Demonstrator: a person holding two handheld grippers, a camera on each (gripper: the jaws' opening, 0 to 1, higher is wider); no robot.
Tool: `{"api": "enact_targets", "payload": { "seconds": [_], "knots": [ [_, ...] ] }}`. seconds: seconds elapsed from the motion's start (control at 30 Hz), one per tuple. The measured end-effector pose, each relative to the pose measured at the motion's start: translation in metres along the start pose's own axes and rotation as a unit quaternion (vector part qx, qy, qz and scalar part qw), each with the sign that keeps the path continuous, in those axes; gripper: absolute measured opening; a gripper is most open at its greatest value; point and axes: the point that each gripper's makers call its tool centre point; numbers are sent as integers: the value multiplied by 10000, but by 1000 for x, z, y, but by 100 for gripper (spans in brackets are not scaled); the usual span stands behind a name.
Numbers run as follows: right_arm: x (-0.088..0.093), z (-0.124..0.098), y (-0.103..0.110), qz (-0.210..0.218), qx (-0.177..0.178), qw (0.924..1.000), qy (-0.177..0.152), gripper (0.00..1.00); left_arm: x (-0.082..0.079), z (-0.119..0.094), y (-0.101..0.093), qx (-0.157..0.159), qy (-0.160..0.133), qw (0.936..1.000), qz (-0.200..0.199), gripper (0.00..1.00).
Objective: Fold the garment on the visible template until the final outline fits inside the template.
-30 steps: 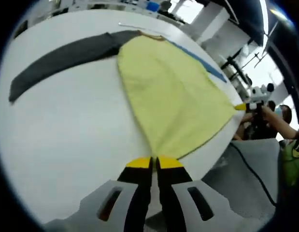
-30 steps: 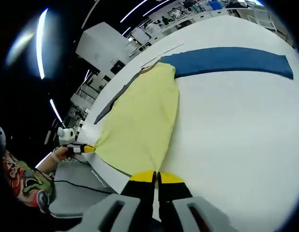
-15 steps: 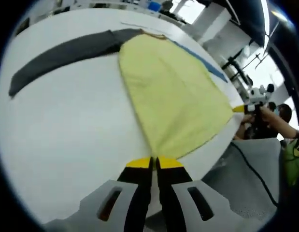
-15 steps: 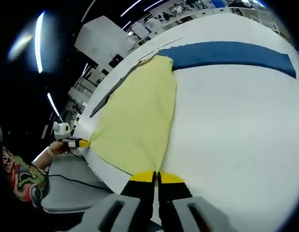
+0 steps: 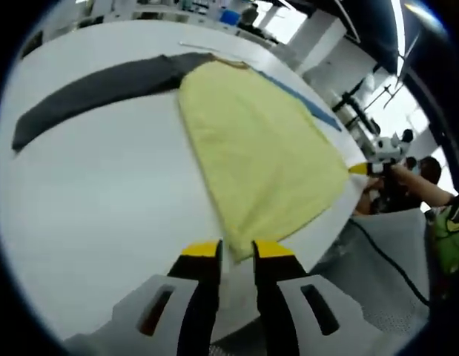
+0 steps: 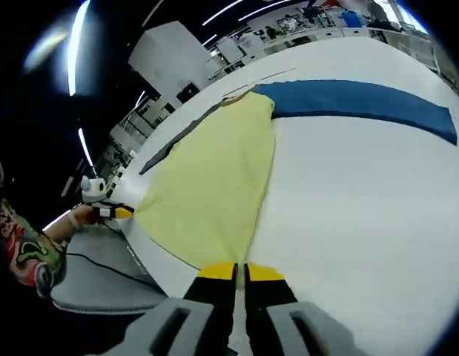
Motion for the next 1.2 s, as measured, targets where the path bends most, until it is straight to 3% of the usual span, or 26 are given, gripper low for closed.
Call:
{"api": "enact_targets", "payload": {
  "seconds": [0.23,0.3,0.4,0.53,0.67,0.8,1.07,1.2],
  "knots": [
    [-35,-22,-12,-103,213,9954,-923,36,-25,-10,4,-102,-516,9977,419,47],
    [-40,-28,-17,-150,309,9943,-1005,44,-36,-13,8,-257,-722,9936,830,54],
    [-49,-35,-25,-283,477,9921,-1127,54,-46,-18,8,-316,-812,9925,859,62],
    [-62,-43,-38,-403,788,9866,-1370,80,-59,-22,11,-367,-981,9895,991,72],
    [-76,-51,-51,-447,1044,9805,-1603,98,-69,-24,15,-460,-1056,9877,1053,78],
    [-80,-57,-56,-484,1204,9776,-1658,100,-75,-23,17,-533,-1155,9863,1053,88],
    [-96,-75,-75,-248,1531,9686,-1943,98,-78,-22,17,-544,-1268,9844,1093,88],
    [-97,-82,-88,-223,1734,9663,-1887,90,-75,-21,21,-555,-1215,9854,1058,87]
  ]
}}
Point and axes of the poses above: the point that each gripper's makers call its tool centre point, and the gripper's own axes: z roughly forward along the fingers, y roughly to its left, x roughly out of its underside, and after that the axes turned 1 degree about y, right-handed
